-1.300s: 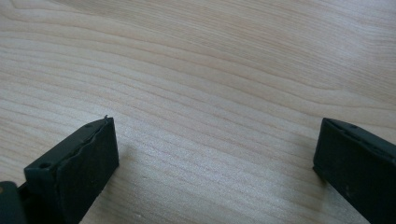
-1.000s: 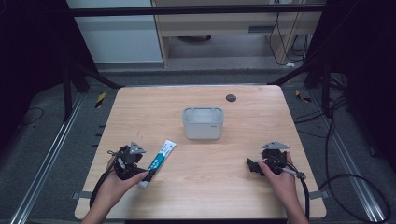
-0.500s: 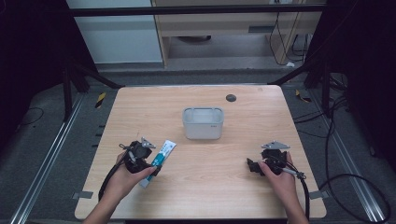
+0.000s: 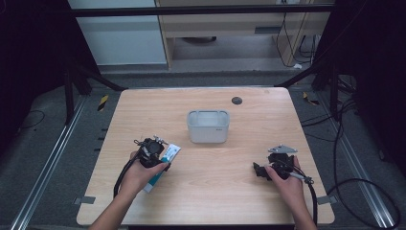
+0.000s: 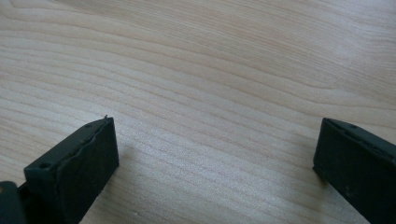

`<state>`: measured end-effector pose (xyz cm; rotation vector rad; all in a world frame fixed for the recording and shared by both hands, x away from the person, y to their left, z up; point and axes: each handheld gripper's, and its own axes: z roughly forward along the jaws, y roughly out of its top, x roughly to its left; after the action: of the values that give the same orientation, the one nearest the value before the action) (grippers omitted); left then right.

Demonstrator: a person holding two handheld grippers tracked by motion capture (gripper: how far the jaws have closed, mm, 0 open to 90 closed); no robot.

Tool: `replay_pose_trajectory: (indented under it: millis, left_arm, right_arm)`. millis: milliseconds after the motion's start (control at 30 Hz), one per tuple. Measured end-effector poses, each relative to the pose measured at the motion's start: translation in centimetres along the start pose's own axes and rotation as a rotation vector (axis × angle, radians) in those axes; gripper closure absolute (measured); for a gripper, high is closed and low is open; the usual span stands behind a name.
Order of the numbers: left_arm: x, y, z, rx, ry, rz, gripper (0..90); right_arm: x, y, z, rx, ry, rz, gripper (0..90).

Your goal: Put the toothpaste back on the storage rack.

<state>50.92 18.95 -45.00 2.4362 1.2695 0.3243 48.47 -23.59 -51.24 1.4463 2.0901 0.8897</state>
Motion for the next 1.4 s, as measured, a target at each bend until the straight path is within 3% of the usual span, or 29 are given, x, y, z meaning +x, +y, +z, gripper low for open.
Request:
replay_pose_trajectory:
  millis: [200,667,1067,1400]
  left_arm:
    - [0.1,0.5,1.0,0.03,-0.002,-0.019,46.7]
    - [0.7,0.7,1.9,0.044,-0.01,-0.064,54.9]
    - [0.7,0.9,2.2,0.048,-0.007,-0.061,55.3]
    - [0.5,1.2,2.4,0.065,-0.009,-0.03,58.2]
  right_arm:
    - [0.0,0.0,0.0,0.0,-0.001,-0.002,0.3]
    - [0.0,0.0,0.0,0.0,0.0,-0.003,0.3]
    - [0.0,0.0,0.0,0.0,0.0,-0.003,0.3]
    - [0.0,0.0,0.0,0.0,0.0,-0.003,0.3]
